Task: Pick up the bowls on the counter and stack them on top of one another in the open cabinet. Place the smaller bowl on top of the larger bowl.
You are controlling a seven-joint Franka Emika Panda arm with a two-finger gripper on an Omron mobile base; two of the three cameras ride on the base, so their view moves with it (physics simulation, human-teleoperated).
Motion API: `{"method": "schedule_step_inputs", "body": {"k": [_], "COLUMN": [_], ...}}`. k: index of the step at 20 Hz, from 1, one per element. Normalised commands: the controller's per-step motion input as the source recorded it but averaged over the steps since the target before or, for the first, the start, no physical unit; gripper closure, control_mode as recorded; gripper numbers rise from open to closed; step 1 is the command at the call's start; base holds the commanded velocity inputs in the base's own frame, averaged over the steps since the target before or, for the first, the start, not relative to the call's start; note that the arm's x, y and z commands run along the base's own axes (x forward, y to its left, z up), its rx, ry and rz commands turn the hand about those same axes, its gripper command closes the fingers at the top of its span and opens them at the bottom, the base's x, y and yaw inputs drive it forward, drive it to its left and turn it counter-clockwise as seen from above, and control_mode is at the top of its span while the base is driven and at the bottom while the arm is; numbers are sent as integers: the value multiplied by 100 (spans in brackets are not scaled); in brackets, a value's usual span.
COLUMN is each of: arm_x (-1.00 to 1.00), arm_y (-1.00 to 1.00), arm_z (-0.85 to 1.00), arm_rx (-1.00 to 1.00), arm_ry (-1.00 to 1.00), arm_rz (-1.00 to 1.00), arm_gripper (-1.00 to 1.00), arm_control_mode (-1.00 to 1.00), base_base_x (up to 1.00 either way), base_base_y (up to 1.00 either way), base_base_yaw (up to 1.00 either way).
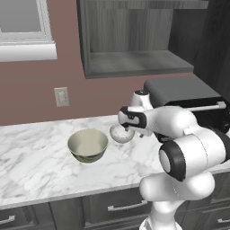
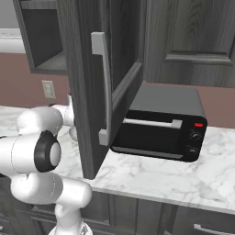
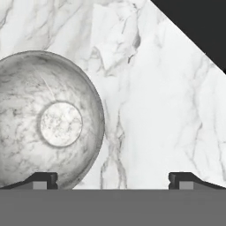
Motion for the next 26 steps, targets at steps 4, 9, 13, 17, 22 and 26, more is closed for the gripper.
{"method": "schedule_step_inputs", "body": {"k": [4, 9, 13, 17, 22, 26], "arm_x": [20, 16, 12, 13, 14, 2], "arm_y": [0, 0, 0, 0, 0, 0], "arm_z": [-17, -19, -19, -16, -8, -12], "arm_rx": [4, 4, 4, 3, 1, 0], "arm_ry": [1, 1, 1, 1, 0, 0], "arm_rz": [-4, -3, -2, -2, -1, 0], "arm_gripper": [-100, -100, -100, -100, -100, -100], "arm_control_mode": [-100, -100, -100, -100, -100, -100], "base_base_x": [0, 0, 0, 0, 0, 0], "base_base_y": [0, 0, 0, 0, 0, 0], "base_base_yaw": [0, 0, 0, 0, 0, 0]}}
